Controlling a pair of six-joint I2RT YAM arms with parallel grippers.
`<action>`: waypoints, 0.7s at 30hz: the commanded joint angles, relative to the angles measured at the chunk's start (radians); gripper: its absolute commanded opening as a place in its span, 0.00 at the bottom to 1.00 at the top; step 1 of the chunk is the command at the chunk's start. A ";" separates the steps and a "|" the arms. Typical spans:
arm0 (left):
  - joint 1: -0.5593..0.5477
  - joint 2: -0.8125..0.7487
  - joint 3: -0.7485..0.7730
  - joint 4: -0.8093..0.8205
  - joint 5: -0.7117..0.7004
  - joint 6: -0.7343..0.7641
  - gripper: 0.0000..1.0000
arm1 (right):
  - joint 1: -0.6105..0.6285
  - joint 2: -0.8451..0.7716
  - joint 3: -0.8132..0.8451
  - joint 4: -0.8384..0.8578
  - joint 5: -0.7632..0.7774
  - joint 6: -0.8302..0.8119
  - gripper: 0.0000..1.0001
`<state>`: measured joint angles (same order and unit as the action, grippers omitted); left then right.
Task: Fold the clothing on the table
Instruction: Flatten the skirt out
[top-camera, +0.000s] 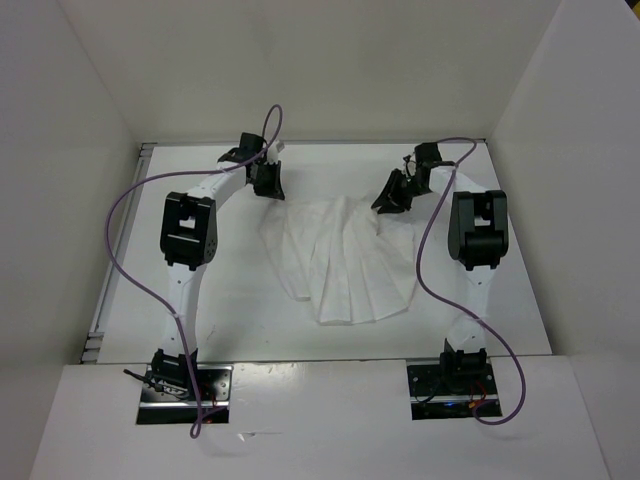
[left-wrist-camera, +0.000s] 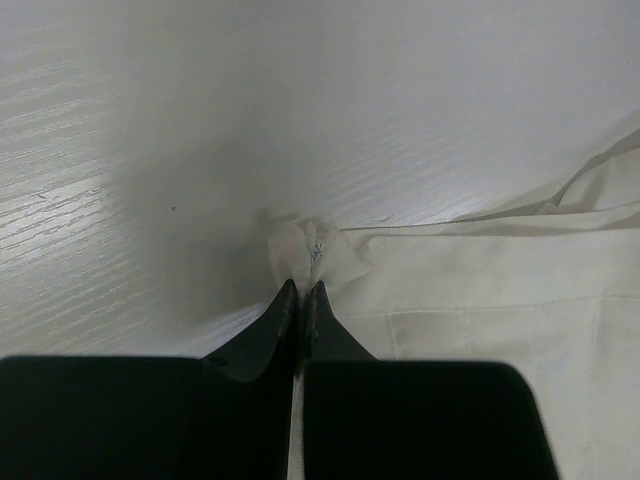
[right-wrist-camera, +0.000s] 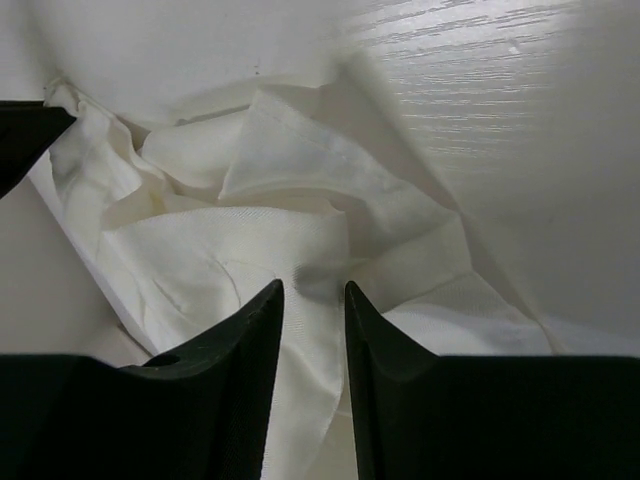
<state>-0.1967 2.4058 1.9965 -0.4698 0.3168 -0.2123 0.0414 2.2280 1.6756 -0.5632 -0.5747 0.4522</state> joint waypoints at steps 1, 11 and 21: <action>0.008 -0.043 -0.018 -0.003 0.005 0.008 0.00 | 0.000 0.007 -0.002 0.074 -0.086 0.011 0.32; 0.008 -0.053 -0.045 0.007 0.015 -0.001 0.00 | 0.021 0.027 -0.002 0.045 -0.074 -0.007 0.34; 0.008 -0.082 -0.085 0.036 0.015 -0.010 0.00 | 0.075 0.056 0.007 0.013 -0.065 -0.027 0.13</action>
<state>-0.1967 2.3760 1.9366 -0.4259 0.3218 -0.2165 0.0956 2.2852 1.6756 -0.5423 -0.6399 0.4397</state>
